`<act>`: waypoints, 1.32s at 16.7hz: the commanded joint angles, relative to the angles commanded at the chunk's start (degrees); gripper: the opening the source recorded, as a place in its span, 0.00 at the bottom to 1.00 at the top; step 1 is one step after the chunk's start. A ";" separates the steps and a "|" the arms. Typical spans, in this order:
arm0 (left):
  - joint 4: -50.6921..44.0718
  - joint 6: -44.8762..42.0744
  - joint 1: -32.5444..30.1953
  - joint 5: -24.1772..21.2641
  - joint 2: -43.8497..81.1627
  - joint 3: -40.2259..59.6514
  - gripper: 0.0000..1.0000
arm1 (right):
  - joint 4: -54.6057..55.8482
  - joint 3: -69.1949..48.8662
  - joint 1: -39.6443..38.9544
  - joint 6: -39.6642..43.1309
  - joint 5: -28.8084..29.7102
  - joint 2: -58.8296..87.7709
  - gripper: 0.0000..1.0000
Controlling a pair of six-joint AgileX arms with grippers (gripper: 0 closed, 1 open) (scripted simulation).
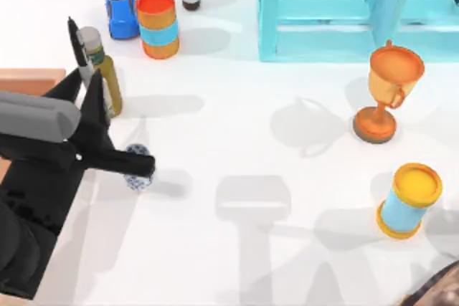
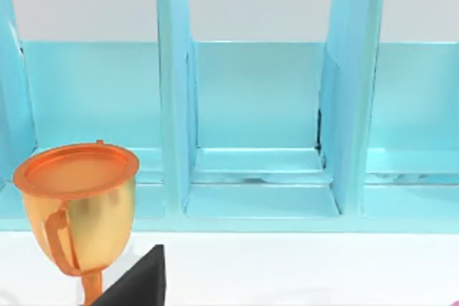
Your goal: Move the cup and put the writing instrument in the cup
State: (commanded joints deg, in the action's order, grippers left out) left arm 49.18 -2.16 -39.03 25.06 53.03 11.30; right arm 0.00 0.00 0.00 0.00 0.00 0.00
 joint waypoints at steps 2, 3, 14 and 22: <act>-0.01 -0.03 -0.18 0.05 0.34 0.09 0.00 | 0.00 0.00 0.00 0.00 0.00 0.00 1.00; 0.45 -0.01 -0.14 -0.03 0.86 0.16 0.00 | 0.00 0.00 0.00 0.00 0.00 0.00 1.00; 8.97 0.34 2.45 -2.81 11.04 1.78 0.00 | 0.00 0.00 0.00 0.00 0.00 0.00 1.00; 15.19 0.49 4.54 -4.85 18.56 2.93 0.00 | 0.00 0.00 0.00 0.00 0.00 0.00 1.00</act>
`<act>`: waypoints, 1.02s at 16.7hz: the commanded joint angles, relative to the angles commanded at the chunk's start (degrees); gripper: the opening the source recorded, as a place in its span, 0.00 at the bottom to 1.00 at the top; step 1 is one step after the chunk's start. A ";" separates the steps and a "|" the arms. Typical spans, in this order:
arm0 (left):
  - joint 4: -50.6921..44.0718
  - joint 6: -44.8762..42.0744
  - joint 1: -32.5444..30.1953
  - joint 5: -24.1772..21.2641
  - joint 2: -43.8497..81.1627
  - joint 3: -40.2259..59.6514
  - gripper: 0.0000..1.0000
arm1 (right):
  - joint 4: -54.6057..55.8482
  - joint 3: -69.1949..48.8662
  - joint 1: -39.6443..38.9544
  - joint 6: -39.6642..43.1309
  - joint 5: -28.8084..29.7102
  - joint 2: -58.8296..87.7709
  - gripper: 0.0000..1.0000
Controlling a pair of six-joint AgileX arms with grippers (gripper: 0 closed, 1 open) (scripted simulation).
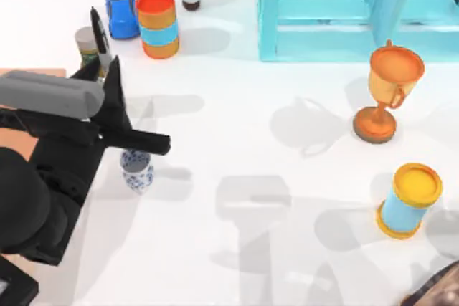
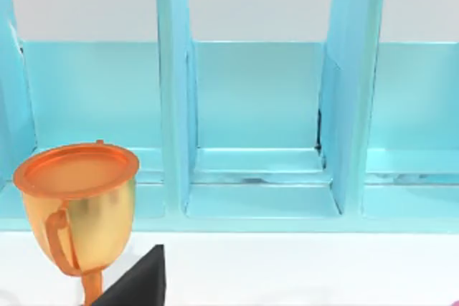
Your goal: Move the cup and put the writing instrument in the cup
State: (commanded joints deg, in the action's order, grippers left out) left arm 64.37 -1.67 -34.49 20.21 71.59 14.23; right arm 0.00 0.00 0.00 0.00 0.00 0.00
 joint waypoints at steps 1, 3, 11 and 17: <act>0.77 0.06 0.36 -0.34 0.89 0.15 0.00 | 0.00 0.00 0.00 0.00 0.00 0.00 1.00; 1.28 0.11 0.62 -0.57 1.41 0.26 0.00 | 0.00 0.00 0.00 0.00 0.00 0.00 1.00; 1.28 0.11 0.62 -0.57 1.41 0.26 0.38 | 0.00 0.00 0.00 0.00 0.00 0.00 1.00; 1.28 0.11 0.62 -0.57 1.41 0.26 0.83 | 0.00 0.00 0.00 0.00 0.00 0.00 1.00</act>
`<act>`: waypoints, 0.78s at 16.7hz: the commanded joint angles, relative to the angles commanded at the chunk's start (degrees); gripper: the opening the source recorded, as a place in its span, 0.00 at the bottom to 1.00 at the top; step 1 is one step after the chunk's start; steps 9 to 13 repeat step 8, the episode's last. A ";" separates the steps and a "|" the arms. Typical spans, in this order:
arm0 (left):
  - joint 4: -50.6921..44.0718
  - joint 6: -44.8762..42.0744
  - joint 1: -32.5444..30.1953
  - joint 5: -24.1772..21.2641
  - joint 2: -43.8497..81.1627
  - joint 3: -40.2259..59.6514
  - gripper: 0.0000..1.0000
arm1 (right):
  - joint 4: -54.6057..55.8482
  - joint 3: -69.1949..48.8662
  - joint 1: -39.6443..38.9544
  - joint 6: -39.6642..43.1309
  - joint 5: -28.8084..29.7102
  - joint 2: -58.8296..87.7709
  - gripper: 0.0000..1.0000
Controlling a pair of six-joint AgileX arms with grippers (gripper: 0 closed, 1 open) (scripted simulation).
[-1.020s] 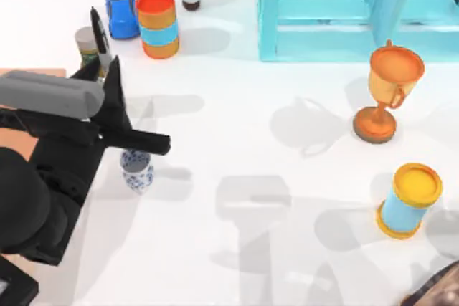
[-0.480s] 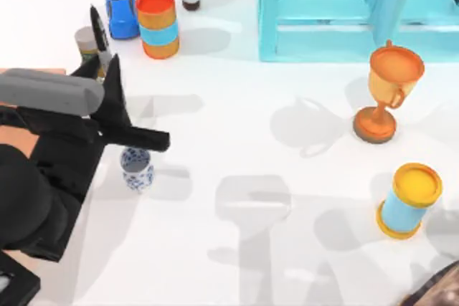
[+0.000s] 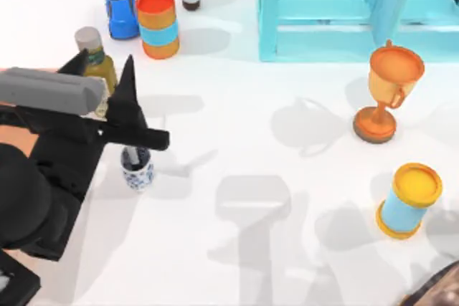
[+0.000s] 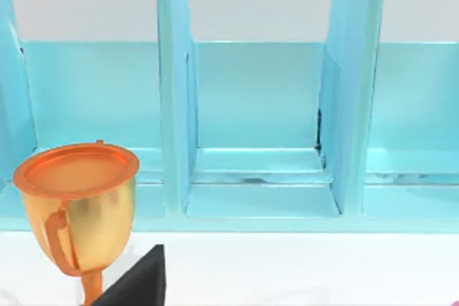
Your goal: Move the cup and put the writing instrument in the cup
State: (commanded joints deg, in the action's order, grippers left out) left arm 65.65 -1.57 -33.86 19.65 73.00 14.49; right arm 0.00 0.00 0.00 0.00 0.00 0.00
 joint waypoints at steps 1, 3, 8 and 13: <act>0.00 0.00 0.00 0.00 0.00 0.00 0.90 | 0.00 0.00 0.00 0.00 0.00 0.00 1.00; 0.00 0.00 0.00 0.00 0.00 0.00 1.00 | 0.00 0.00 0.00 0.00 0.00 0.00 1.00; 0.00 0.00 0.00 0.00 0.00 0.00 1.00 | 0.00 0.00 0.00 0.00 0.00 0.00 1.00; 0.00 0.00 0.00 0.00 0.00 0.00 1.00 | 0.00 0.00 0.00 0.00 0.00 0.00 1.00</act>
